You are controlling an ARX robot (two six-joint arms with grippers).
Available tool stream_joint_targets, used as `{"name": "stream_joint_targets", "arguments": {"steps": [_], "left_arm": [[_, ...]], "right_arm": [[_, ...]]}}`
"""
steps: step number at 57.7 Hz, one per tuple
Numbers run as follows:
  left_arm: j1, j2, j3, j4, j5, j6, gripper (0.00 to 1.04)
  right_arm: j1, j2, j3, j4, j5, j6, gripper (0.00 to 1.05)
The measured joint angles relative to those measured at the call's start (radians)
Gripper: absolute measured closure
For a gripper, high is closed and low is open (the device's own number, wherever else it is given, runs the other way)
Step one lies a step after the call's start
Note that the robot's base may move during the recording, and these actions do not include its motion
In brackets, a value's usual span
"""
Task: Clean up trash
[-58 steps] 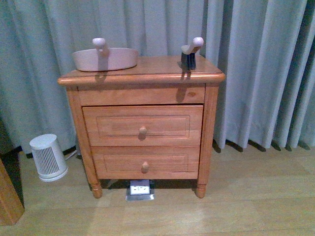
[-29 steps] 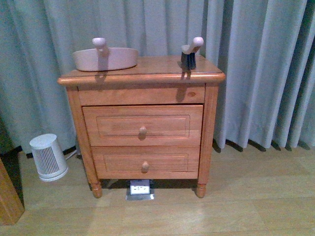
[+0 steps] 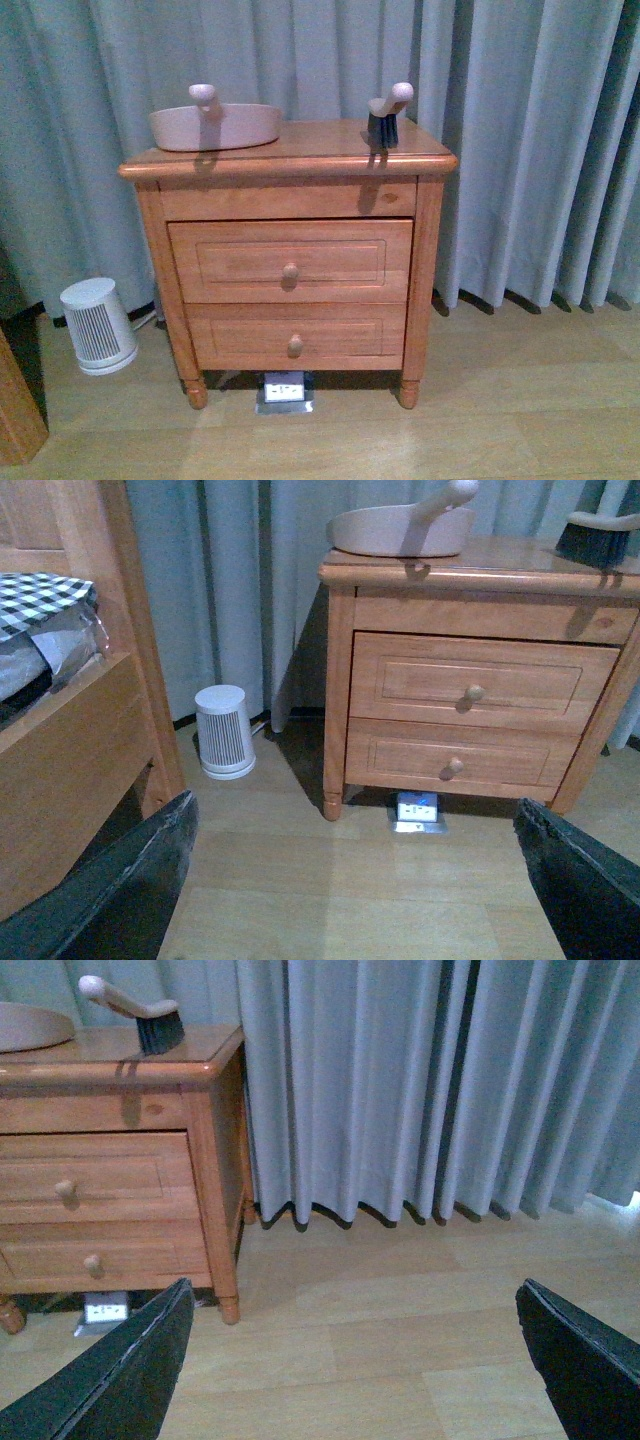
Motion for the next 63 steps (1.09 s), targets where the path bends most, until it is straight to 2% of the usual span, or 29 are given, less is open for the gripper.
{"name": "stream_joint_targets", "arguments": {"steps": [63], "left_arm": [[0.0,-0.001,0.0,0.0,0.0,0.0,0.08]], "right_arm": [[0.0,0.0,0.0,0.0,0.0,0.0,0.07]]}}
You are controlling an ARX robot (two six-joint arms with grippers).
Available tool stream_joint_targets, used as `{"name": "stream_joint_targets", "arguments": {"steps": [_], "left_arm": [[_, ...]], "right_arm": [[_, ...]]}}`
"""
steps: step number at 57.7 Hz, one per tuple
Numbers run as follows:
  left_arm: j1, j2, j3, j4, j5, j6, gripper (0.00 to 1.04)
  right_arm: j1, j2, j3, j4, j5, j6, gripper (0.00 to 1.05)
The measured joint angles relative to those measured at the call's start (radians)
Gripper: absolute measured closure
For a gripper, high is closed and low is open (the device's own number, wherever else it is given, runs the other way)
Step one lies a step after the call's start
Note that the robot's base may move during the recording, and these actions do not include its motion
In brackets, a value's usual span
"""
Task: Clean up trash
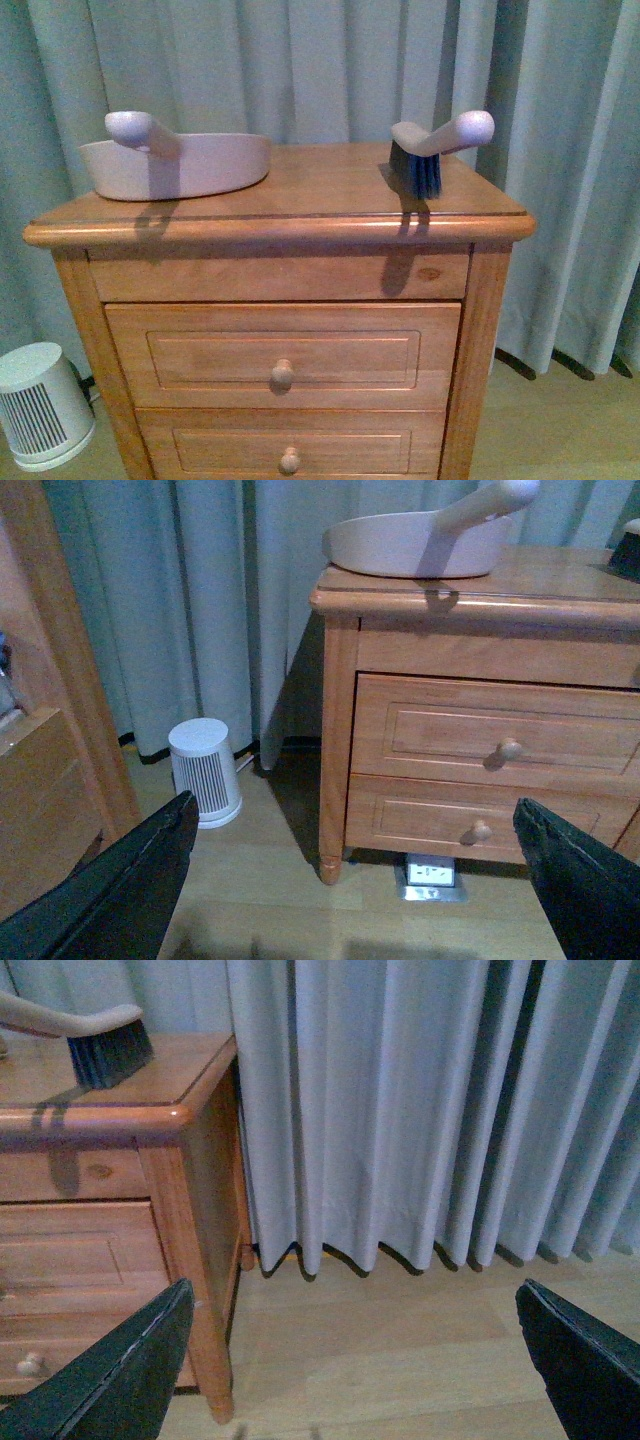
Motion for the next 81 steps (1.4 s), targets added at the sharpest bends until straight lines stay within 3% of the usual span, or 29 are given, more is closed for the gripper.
{"name": "stream_joint_targets", "arguments": {"steps": [26,32,39,47,60,72,81], "left_arm": [[0.0,0.0,0.0,-0.001,0.001,-0.002,0.08],[0.014,0.148,0.055,-0.017,0.058,-0.083,0.08],[0.004,0.485,0.26,0.066,0.065,-0.049,0.08],[-0.122,0.869,0.603,-0.079,-0.003,0.086,0.08],[-0.274,1.351,1.128,-0.285,-0.14,0.018,0.08],[-0.29,1.653,1.398,-0.375,-0.252,-0.083,0.08],[-0.304,1.78,1.469,-0.428,-0.291,-0.111,0.08]], "right_arm": [[0.0,0.0,0.0,0.0,0.0,0.0,0.07],[0.0,0.0,0.0,0.0,-0.001,0.0,0.07],[0.0,0.0,0.0,0.0,0.0,0.0,0.07],[0.0,0.0,0.0,0.0,0.0,0.0,0.07],[0.0,0.0,0.0,0.0,0.0,0.0,0.07],[0.0,0.0,0.0,0.0,0.0,0.0,0.07],[0.0,0.0,0.0,0.0,0.0,0.0,0.07]]}}
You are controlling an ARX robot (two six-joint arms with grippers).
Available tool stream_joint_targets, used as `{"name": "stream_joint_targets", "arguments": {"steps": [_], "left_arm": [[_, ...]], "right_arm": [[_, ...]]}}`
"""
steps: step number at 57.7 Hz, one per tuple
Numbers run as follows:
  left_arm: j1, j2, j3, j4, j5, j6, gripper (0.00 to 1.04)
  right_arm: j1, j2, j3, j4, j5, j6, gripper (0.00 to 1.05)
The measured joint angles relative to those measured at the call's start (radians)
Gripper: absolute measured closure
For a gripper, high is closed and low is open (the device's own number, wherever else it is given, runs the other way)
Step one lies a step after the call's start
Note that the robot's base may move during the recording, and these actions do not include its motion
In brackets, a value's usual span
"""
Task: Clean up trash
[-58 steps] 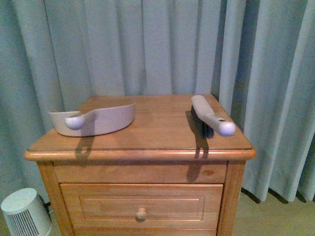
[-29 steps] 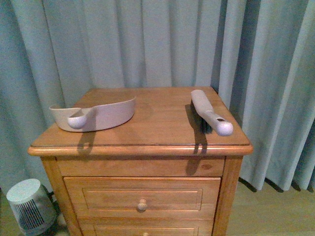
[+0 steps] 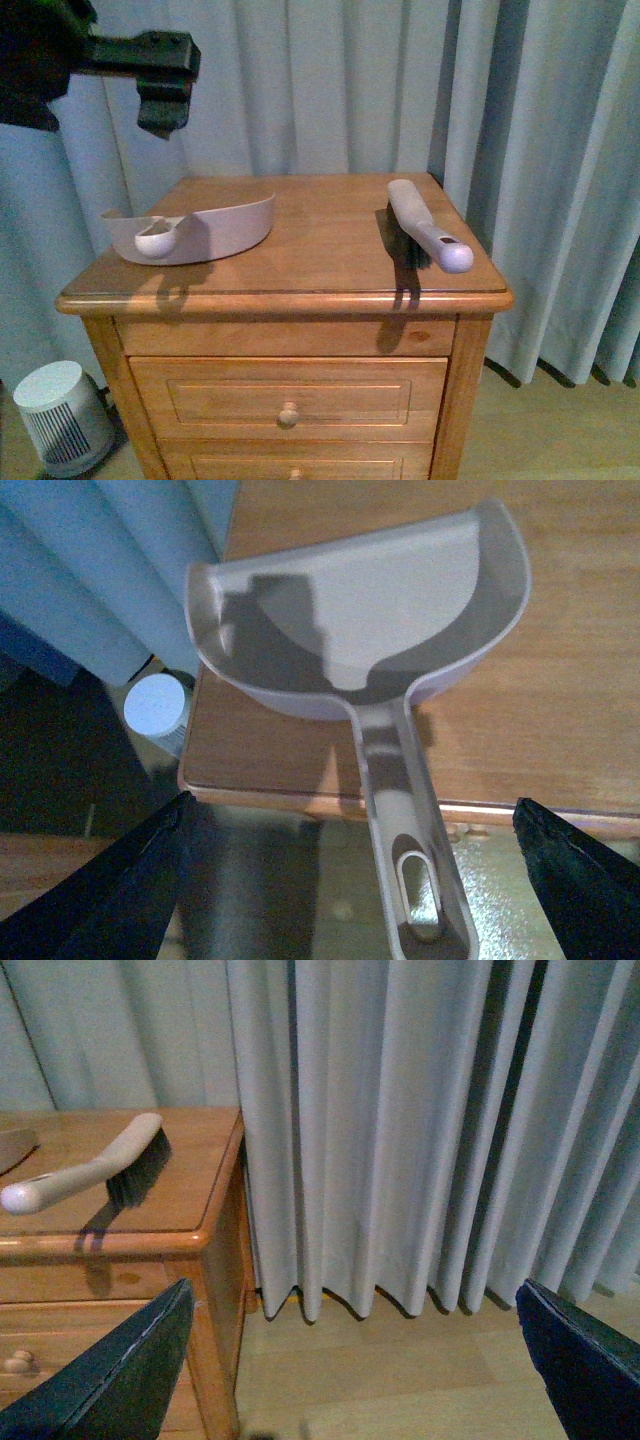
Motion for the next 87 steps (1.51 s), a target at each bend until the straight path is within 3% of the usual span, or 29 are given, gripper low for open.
{"name": "stream_joint_targets", "arguments": {"steps": [48,70,87], "left_arm": [[-0.02,0.196,0.02,0.065,-0.058,0.027,0.08],[-0.023,0.197,0.02,0.075,-0.048,0.034,0.71],[-0.024,0.184,0.011,0.085,-0.03,0.034,0.75]], "right_arm": [[0.0,0.0,0.0,0.0,0.0,0.0,0.07],[0.0,0.0,0.0,0.0,0.0,0.0,0.07],[0.0,0.0,0.0,0.0,0.0,0.0,0.07]]}}
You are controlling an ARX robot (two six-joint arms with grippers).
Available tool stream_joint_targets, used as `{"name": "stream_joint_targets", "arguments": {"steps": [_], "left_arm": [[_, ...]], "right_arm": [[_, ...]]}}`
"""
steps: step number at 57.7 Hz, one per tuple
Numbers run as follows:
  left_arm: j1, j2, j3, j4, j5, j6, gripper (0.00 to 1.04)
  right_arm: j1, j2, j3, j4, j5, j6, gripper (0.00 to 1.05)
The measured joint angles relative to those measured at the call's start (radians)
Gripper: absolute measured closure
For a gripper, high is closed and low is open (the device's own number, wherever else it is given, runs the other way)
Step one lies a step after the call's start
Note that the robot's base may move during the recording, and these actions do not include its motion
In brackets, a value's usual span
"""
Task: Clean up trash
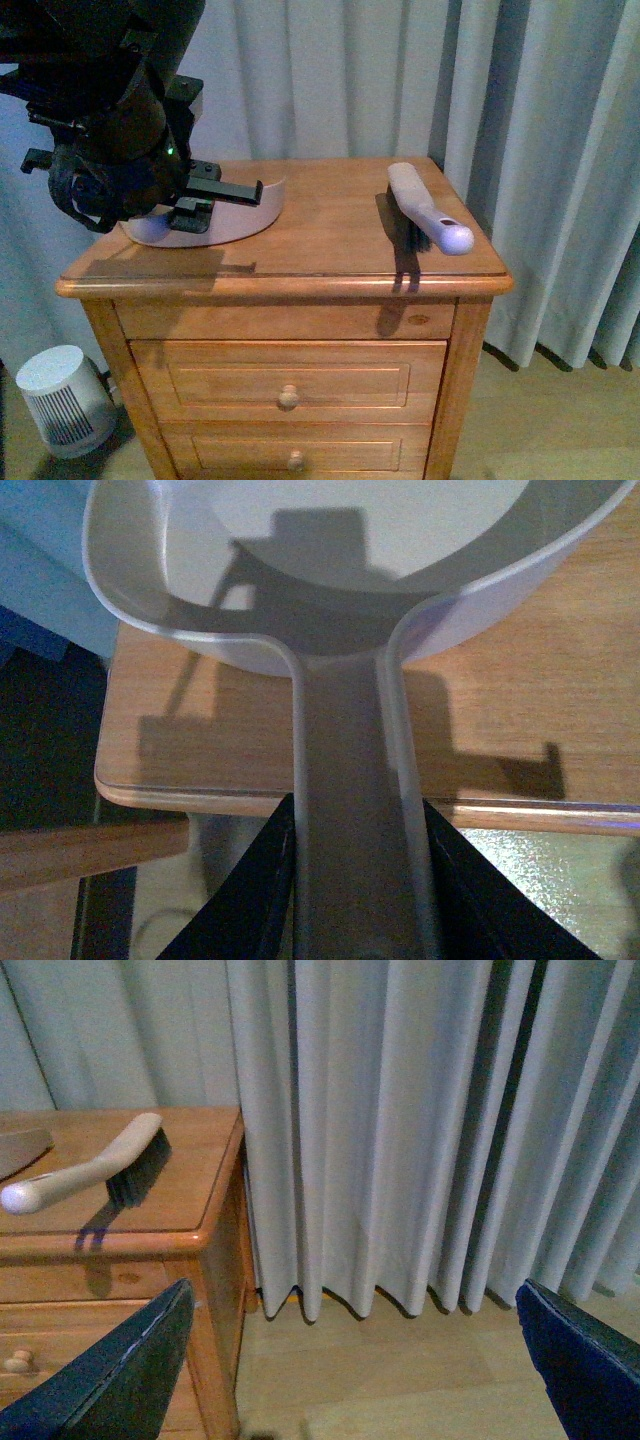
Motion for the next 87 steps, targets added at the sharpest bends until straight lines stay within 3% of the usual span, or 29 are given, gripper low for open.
{"name": "stream_joint_targets", "arguments": {"steps": [11,30,36,44,56,67,82,87], "left_arm": [[0.003,-0.076,-0.078,0.152,-0.002,0.024,0.76],[0.0,-0.428,-0.378,0.686,0.047,0.164,0.76],[-0.023,-0.63,-0.554,0.929,0.094,0.239,0.76],[-0.064,-0.849,-0.726,1.052,0.138,0.271,0.76],[-0.073,-1.18,-0.965,1.048,0.146,0.243,0.76],[-0.039,-1.498,-1.135,0.936,0.187,0.203,0.76],[0.124,-1.668,-1.251,0.869,0.298,0.097,0.76],[0.126,-1.668,-1.252,0.868,0.301,0.087,0.76]], "right_arm": [[0.0,0.0,0.0,0.0,0.0,0.0,0.07],[0.0,0.0,0.0,0.0,0.0,0.0,0.07],[0.0,0.0,0.0,0.0,0.0,0.0,0.07],[0.0,0.0,0.0,0.0,0.0,0.0,0.07],[0.0,0.0,0.0,0.0,0.0,0.0,0.07],[0.0,0.0,0.0,0.0,0.0,0.0,0.07],[0.001,0.001,0.0,0.0,0.002,0.0,0.07],[0.098,0.056,0.013,-0.024,0.283,-0.082,0.07]]}}
